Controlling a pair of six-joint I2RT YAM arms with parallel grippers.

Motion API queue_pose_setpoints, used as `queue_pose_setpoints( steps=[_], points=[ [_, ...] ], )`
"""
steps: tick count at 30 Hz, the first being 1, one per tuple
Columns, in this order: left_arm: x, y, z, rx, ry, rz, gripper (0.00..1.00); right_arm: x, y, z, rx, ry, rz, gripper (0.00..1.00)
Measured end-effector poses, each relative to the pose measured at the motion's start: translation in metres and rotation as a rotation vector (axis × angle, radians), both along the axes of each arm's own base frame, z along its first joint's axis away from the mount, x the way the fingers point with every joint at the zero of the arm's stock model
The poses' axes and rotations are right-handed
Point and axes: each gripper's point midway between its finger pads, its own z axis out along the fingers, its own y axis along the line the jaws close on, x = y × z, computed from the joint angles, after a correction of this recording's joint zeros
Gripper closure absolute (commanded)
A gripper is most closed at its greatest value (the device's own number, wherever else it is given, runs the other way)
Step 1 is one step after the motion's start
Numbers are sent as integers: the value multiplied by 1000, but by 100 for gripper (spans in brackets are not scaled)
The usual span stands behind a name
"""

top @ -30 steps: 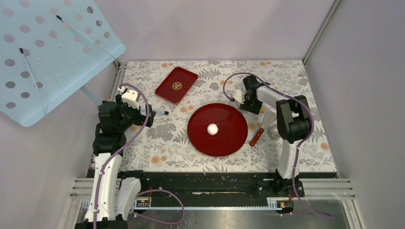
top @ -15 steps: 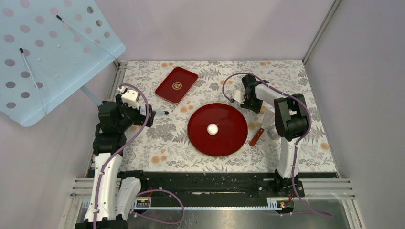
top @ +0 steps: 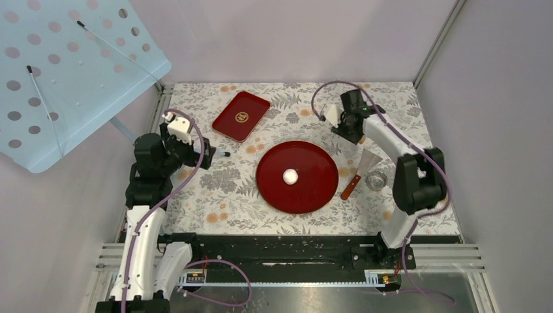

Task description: Roll out the dumpling wrappers from the dough

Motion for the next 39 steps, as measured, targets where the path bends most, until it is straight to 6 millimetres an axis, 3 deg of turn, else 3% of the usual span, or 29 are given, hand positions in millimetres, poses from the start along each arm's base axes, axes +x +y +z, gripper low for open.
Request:
queue_pose_setpoints(
  steps=[6,11,16,22,26,29,33,39],
  points=[
    [3,-28,35,25,-77,-109,1,-6,16,103,219,-251,-93,100],
    [9,-49,63,-5,-123,-183,1,-35,47,170,484,-304,-93,100],
    [10,-90,94,-116,-157,-326,1,-99,92,220,814,-200,-1,100],
    [-1,-163,127,-356,-156,-642,1,-188,138,283,1192,-26,190,100],
    [-14,-202,131,-528,-62,-830,1,-236,156,308,1422,101,306,100],
    [-35,-225,127,-628,27,-956,1,-254,165,319,1575,214,366,100],
    [-65,-238,135,-720,67,-1103,1,-261,169,329,1668,333,385,100],
    [-83,-244,145,-756,71,-1206,1,-272,168,341,1726,389,395,100]
  ],
)
